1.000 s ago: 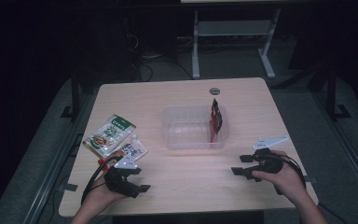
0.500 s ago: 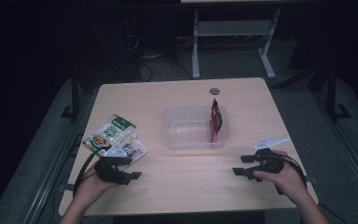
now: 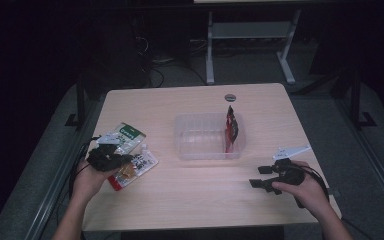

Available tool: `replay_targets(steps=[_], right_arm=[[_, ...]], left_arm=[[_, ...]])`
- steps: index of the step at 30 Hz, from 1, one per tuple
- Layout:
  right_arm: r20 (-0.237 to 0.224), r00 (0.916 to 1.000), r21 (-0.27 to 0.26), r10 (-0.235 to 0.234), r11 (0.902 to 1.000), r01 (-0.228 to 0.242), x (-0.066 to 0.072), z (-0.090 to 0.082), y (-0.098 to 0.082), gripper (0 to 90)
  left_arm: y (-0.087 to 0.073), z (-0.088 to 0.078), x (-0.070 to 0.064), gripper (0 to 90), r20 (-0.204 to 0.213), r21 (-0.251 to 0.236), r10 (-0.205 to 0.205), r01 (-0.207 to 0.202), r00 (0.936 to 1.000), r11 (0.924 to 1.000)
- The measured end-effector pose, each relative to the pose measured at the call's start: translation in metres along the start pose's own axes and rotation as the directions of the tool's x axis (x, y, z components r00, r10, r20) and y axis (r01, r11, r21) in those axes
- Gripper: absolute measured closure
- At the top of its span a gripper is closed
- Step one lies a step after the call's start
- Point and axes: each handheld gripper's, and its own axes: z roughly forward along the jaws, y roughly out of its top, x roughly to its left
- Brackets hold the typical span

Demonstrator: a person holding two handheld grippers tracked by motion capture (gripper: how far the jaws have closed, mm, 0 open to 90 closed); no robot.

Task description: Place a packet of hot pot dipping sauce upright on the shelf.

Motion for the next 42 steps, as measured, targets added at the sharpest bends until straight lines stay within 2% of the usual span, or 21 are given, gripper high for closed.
replay_targets(steps=[3, 5, 8, 10, 12, 16, 20, 26, 30, 32, 33, 38, 41, 42], right_arm=[[0.0, 0.9999, 0.007, -0.012, 0.9999, 0.012, -0.001, 0.0, -0.001, 29.1], [-0.002, 0.9998, 0.011, -0.017, 0.9998, 0.017, -0.001, 0.0, -0.001, 28.9], [-0.002, 0.9997, 0.014, -0.024, 0.9996, 0.024, -0.002, 0.0, -0.001, 28.6], [-0.008, 0.9997, 0.013, -0.025, 0.9996, 0.025, -0.002, 0.0, -0.001, 28.5], [-0.007, 0.9994, 0.018, -0.033, 0.9993, 0.033, -0.002, 0.0, -0.001, 27.9], [-0.017, 0.9991, 0.023, -0.038, 0.999, 0.038, -0.003, 0.0, -0.001, 27.9], [-0.02, 0.9993, 0.02, -0.032, 0.9993, 0.032, -0.003, 0.0, 0.0, 27.9], [-0.031, 0.9991, 0.014, -0.028, 0.9995, 0.028, -0.003, -0.001, 0.0, 30.4], [-0.032, 0.9994, 0.006, -0.012, 0.9999, 0.012, -0.002, -0.002, 0.001, 31.5], [-0.036, 0.9993, 0.006, -0.009, 0.9999, 0.009, -0.003, -0.002, 0.002, 32.0], [-0.034, 0.9994, 0.004, 0.008, 1.0, -0.008, -0.002, -0.002, 0.003, 31.9], [-0.028, 0.9996, 0.016, -0.002, 0.9999, 0.003, -0.001, -0.002, 0.003, 31.9], [0.011, 0.9998, 0.027, -0.018, 0.9995, 0.018, 0.002, -0.001, 0.002, 28.7], [0.027, 0.9991, 0.027, -0.032, 0.9991, 0.031, 0.003, 0.0, 0.001, 30.2]], left_arm=[[0.0, 0.008, 0.006, 89.8, -0.042, 0.021, -0.019, 0.02, 0.9989, 0.9996], [-0.003, 0.013, 0.009, 89.8, -0.072, 0.056, -0.005, 0.009, 0.9974, 0.9984], [-0.011, 0.021, 0.014, 89.8, -0.057, 0.066, -0.047, 0.051, 0.9973, 0.9965], [-0.016, 0.027, 0.018, 89.8, -0.062, 0.105, -0.051, 0.058, 0.9968, 0.9928], [-0.019, 0.03, 0.021, 89.8, -0.05, 0.102, -0.064, 0.069, 0.9967, 0.9924], [-0.022, 0.035, 0.022, 89.9, -0.037, 0.12, -0.059, 0.063, 0.9976, 0.9907], [-0.02, 0.038, 0.017, 90.0, -0.052, 0.142, -0.025, 0.032, 0.9983, 0.9893], [-0.018, 0.042, 0.008, 90.0, 0.008, 0.154, -0.005, 0.003, 1.0, 0.988], [-0.017, 0.043, 0.002, 90.0, 0.021, 0.157, 0.012, -0.015, 0.9997, 0.9874], [-0.016, 0.044, -0.002, 90.0, 0.033, 0.163, 0.016, -0.021, 0.9993, 0.9864], [-0.016, 0.044, -0.005, 90.0, 0.043, 0.161, 0.017, -0.024, 0.9989, 0.9867], [-0.012, 0.049, -0.021, 90.0, 0.079, 0.159, 0.043, -0.055, 0.996, 0.9858], [-0.009, 0.052, -0.031, 90.0, 0.095, 0.16, 0.064, -0.079, 0.9934, 0.984], [-0.008, 0.053, -0.033, 90.0, 0.1, 0.161, 0.071, -0.087, 0.9924, 0.9831]])
